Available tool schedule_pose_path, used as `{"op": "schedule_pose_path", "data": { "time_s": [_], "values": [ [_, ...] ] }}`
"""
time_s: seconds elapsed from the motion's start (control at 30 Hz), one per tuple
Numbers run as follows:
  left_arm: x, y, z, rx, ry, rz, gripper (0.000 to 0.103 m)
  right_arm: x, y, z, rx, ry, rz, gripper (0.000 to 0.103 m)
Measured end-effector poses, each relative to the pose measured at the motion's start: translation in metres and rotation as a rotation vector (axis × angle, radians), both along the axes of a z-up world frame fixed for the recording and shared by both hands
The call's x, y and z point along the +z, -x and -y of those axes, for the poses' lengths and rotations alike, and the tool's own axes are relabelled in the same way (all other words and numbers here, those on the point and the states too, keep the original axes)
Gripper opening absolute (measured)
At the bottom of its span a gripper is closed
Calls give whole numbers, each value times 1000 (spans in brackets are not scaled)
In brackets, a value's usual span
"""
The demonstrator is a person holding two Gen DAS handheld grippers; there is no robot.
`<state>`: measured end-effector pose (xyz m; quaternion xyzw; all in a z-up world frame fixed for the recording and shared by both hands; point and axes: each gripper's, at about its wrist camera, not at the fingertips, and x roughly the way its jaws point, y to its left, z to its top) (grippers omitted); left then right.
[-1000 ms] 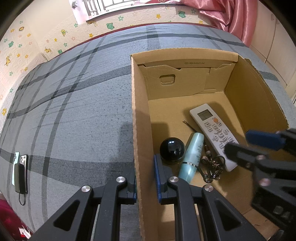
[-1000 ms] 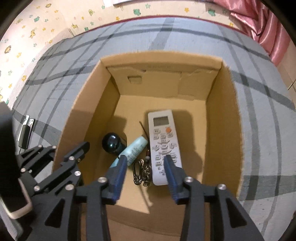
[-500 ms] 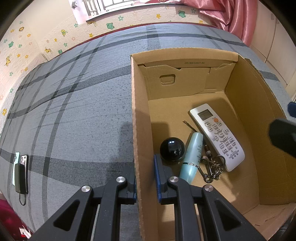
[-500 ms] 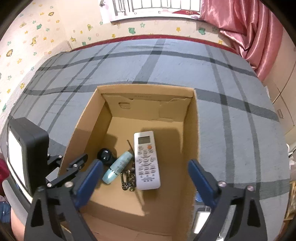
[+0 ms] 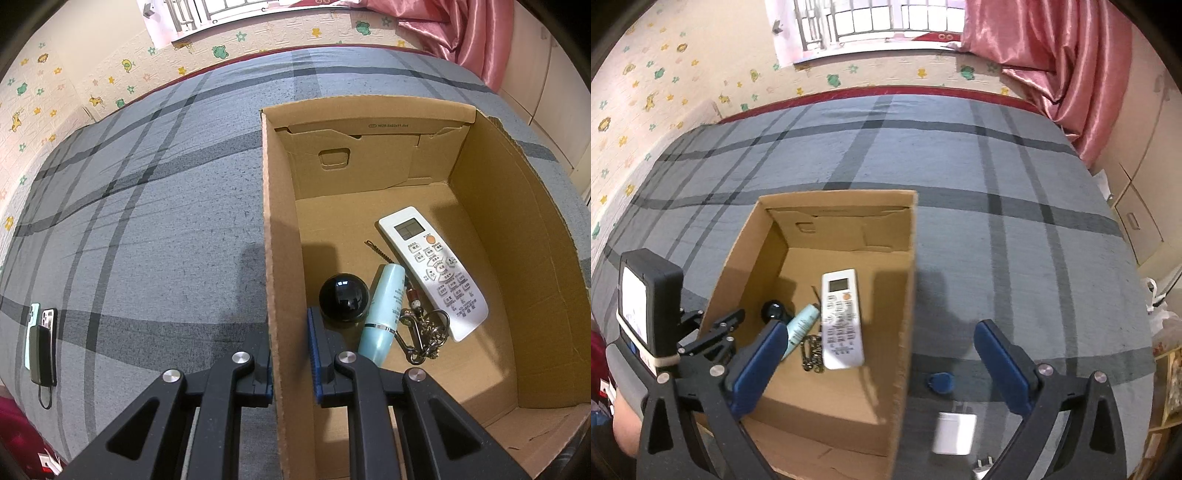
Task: Organize rigid objects
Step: 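Raise the open right gripper away from the box, then move the right gripper to the small white charger on the bed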
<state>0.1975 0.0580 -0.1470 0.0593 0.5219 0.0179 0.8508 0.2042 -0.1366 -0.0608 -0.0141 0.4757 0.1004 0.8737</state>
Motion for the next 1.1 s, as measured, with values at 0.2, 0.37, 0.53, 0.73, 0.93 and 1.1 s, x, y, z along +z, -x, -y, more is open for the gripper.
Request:
{"op": "schedule_pose_path", "data": {
  "time_s": [0.2,0.37,0.53,0.73,0.93,1.1],
  "values": [
    [0,0,0,0,-1,0,15,2,10,32,-40,12,10,103],
    [0,0,0,-1,-2,0,15,0,20,59,-82,14,5,103],
    [1,0,1,-1,-2,0,15,-10,33,82,-117,35,-4,103],
    [2,1,1,-1,-3,0,15,-30,51,105,-158,44,-35,103],
    [1,1,2,-1,-5,2,15,-54,71,119,-177,66,-65,103],
    [0,1,2,2,-6,0,15,-77,83,125,-185,81,-94,103]
  ]
}}
